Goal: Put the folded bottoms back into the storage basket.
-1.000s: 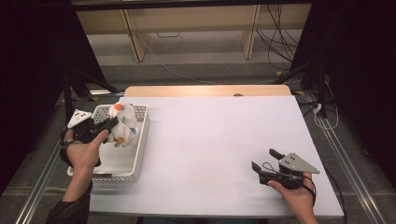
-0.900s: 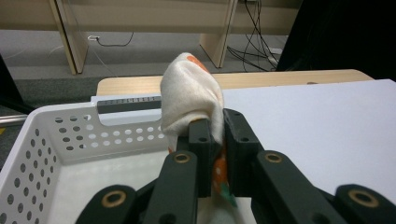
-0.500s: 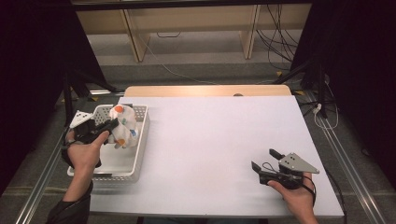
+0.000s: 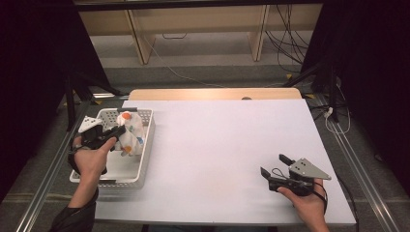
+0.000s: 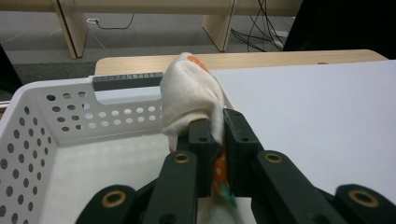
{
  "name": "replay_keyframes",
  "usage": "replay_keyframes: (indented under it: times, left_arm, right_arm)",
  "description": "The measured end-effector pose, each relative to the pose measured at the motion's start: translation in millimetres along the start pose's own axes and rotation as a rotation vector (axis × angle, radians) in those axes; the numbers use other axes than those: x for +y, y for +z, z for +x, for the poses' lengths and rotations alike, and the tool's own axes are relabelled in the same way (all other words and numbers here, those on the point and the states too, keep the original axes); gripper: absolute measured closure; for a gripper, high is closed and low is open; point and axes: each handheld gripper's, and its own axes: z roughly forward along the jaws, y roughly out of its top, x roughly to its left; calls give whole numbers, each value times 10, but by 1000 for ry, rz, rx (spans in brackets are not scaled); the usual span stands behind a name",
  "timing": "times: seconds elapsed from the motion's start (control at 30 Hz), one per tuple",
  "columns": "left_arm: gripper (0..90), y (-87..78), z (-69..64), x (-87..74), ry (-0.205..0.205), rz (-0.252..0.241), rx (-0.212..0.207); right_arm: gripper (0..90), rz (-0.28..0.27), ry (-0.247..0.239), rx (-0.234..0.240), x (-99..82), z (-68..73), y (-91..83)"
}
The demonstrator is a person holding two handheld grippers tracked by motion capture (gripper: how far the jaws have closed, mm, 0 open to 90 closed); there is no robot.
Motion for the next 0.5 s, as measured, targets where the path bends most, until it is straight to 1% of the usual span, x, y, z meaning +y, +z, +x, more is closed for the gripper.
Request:
replay_keyframes:
  times: [0.27,0.5]
  left_arm:
    - [820,45,-3,-34,11,23,6]
    - [820,78,10,-59,7,41,7]
  right_arm:
    - [175,1,-3,0,1,0,-2]
    - [175,2,-1,0,3,1,-6]
